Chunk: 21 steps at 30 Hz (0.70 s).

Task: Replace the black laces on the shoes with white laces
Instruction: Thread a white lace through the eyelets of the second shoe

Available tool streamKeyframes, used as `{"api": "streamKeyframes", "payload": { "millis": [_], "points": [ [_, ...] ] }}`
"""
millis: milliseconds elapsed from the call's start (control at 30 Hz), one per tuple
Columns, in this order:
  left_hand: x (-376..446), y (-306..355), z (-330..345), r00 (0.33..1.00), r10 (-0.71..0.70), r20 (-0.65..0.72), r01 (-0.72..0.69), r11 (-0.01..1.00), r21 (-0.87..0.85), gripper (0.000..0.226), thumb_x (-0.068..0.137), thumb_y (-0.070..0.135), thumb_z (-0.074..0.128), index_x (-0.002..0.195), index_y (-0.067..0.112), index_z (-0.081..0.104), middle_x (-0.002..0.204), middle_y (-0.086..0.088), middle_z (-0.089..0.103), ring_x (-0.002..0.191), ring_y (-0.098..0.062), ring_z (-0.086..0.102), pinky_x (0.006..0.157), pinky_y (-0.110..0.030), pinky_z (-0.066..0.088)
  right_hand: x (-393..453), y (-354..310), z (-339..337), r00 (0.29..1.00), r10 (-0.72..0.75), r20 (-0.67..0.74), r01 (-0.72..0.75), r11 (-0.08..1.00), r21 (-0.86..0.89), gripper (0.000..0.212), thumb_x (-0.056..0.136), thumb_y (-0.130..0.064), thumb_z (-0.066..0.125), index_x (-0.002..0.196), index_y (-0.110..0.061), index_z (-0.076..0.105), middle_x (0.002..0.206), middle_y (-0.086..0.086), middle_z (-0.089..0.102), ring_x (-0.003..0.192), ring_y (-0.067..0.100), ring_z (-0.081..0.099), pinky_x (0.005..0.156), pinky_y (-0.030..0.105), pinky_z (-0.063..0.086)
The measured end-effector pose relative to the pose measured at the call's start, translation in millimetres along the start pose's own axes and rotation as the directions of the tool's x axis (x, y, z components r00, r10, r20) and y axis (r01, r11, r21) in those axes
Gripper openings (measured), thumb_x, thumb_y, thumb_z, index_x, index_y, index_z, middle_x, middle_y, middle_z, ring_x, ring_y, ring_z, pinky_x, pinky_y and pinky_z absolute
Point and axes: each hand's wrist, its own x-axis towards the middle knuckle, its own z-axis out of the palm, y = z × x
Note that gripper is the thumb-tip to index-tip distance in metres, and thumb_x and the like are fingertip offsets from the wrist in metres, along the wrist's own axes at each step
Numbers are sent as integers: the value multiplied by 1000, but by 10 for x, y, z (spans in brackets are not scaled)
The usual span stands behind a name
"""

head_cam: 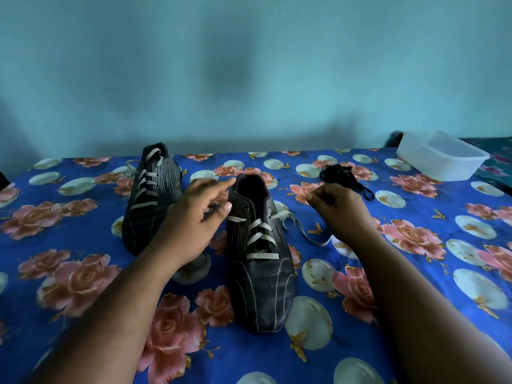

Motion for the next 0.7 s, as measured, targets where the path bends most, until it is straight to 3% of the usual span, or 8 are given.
{"api": "streamKeyframes", "payload": {
  "millis": [133,200,300,400,467,533,633,700],
  "points": [
    [-19,23,58,998,14,59,-19,995,97,45,96,50,44,141,49,49,127,19,49,117,-16,57,99,-51,50,-40,1,47,993,-22,114,37,990,-133,20,90,-46,71,97,-28,73,87,-12,66,77,10,59,67,32,49],
    [-42,57,97,998,32,57,-39,991,127,44,96,48,44,138,45,56,127,16,51,118,-9,53,100,-52,47,-37,0,56,993,-97,62,108,971,-214,26,87,-50,73,103,-29,73,98,-11,63,93,12,56,78,36,49],
    [-54,100,136,999,49,18,-50,994,95,42,95,37,52,135,34,63,123,12,54,111,6,43,103,-44,45,-27,6,-17,994,-55,-96,26,958,-284,33,85,-52,72,105,-26,68,107,-2,61,104,24,57,82,40,49],
    [-57,112,135,999,49,5,-49,995,90,41,94,37,53,134,33,64,123,11,55,110,6,43,101,-38,43,-32,60,-87,983,185,-23,-175,872,-458,44,88,-52,70,116,-21,56,122,8,59,114,32,55,79,37,43],
    [-60,126,134,999,45,15,-46,994,100,42,95,37,53,135,32,63,123,11,54,108,5,44,100,-34,41,-46,78,-98,967,257,7,-216,827,-519,46,89,-56,67,117,-21,54,121,7,60,114,31,56,79,37,42],
    [-58,133,141,998,49,29,-52,992,118,44,96,35,52,140,33,59,124,9,54,108,1,44,100,-27,35,-42,85,-84,967,253,22,-205,829,-520,37,92,-56,65,112,-24,59,113,3,64,107,27,59,78,37,46],
    [-53,116,152,996,76,39,-81,985,150,45,99,24,53,143,32,57,125,6,54,114,-5,47,101,-4,19,-26,60,-59,974,217,60,-161,859,-486,21,93,-46,66,107,-30,68,109,-1,71,100,23,64,78,38,54],
    [-57,109,146,996,77,50,-83,988,129,44,100,13,58,140,30,60,126,5,53,115,-1,46,99,1,16,-26,41,-56,978,194,78,-142,891,-432,13,93,-36,68,104,-31,69,105,-2,72,96,21,65,76,39,56]
  ]
}}
